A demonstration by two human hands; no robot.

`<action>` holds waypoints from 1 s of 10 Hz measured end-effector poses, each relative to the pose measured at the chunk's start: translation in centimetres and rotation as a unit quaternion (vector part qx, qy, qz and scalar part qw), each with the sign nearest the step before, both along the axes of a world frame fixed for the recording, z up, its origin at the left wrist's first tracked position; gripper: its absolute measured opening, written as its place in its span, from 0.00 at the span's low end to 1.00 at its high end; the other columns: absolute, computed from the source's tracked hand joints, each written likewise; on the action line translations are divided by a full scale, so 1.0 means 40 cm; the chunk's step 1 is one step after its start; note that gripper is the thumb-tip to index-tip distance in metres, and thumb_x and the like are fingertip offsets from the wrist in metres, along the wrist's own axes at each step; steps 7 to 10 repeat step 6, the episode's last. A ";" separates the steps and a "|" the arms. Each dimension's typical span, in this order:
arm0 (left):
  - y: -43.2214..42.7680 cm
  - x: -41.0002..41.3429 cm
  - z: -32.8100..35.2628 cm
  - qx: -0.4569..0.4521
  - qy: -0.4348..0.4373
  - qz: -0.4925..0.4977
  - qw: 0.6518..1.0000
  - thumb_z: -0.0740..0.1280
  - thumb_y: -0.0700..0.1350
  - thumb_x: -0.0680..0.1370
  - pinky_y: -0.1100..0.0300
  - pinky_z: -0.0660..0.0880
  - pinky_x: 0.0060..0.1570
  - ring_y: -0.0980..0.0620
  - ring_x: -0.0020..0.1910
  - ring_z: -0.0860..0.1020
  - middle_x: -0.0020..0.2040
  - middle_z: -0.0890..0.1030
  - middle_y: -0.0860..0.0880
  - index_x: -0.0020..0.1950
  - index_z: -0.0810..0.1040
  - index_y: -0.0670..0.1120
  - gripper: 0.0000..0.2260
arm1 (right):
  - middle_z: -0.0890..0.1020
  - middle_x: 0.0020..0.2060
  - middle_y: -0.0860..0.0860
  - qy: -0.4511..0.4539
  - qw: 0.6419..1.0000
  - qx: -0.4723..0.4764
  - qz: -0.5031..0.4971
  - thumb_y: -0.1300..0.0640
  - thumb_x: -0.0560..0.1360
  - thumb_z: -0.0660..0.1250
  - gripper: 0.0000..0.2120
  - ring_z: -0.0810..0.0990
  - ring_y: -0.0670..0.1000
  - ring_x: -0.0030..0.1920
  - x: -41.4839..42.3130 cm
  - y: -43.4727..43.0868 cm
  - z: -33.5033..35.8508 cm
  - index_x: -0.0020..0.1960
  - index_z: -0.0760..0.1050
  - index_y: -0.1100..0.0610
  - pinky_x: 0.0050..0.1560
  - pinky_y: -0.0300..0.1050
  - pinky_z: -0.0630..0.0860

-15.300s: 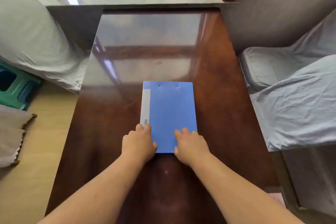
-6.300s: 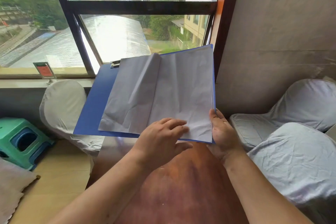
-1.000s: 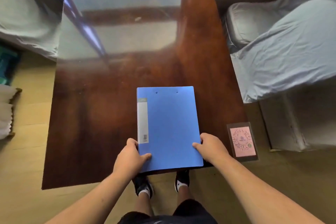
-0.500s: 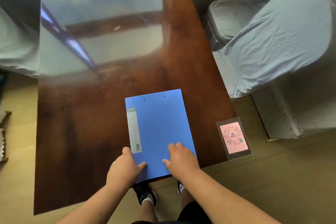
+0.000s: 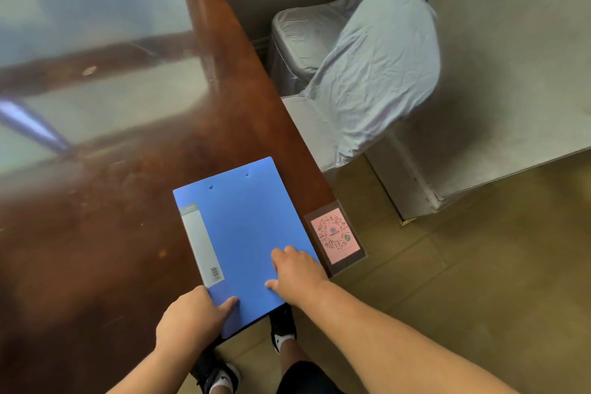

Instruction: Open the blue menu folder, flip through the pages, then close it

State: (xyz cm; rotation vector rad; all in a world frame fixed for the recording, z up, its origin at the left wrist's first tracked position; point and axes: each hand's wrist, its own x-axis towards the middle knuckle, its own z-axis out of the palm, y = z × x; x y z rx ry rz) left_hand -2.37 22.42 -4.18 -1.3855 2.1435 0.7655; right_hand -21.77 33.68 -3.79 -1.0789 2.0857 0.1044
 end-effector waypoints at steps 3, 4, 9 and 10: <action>0.007 -0.011 -0.004 -0.007 0.010 -0.003 1.000 0.63 0.73 0.70 0.57 0.77 0.34 0.55 0.36 0.79 0.38 0.81 0.56 0.44 0.76 0.53 0.23 | 0.79 0.61 0.58 0.002 1.000 -0.010 -0.007 0.42 0.81 0.72 0.22 0.81 0.62 0.59 -0.010 0.012 0.000 0.65 0.72 0.55 0.57 0.60 0.83; 0.005 -0.001 0.012 -0.015 -0.002 -0.007 1.000 0.62 0.74 0.71 0.57 0.75 0.32 0.55 0.35 0.79 0.37 0.81 0.56 0.42 0.75 0.53 0.24 | 0.78 0.62 0.58 0.002 1.000 0.001 0.001 0.43 0.81 0.71 0.22 0.81 0.62 0.60 -0.011 0.008 0.006 0.66 0.72 0.56 0.57 0.60 0.83; -0.101 0.012 0.111 -0.114 0.041 0.030 0.992 0.60 0.75 0.71 0.54 0.80 0.41 0.51 0.40 0.81 0.37 0.81 0.54 0.43 0.72 0.53 0.25 | 0.78 0.66 0.59 0.023 0.999 0.028 0.031 0.39 0.82 0.67 0.25 0.78 0.64 0.65 0.001 -0.093 0.093 0.69 0.73 0.56 0.62 0.59 0.78; -0.101 0.012 0.111 -0.114 0.041 0.030 0.992 0.60 0.75 0.71 0.54 0.80 0.41 0.51 0.40 0.81 0.37 0.81 0.54 0.43 0.72 0.53 0.25 | 0.78 0.66 0.59 0.023 0.999 0.028 0.031 0.39 0.82 0.67 0.25 0.78 0.64 0.65 0.001 -0.093 0.093 0.69 0.73 0.56 0.62 0.59 0.78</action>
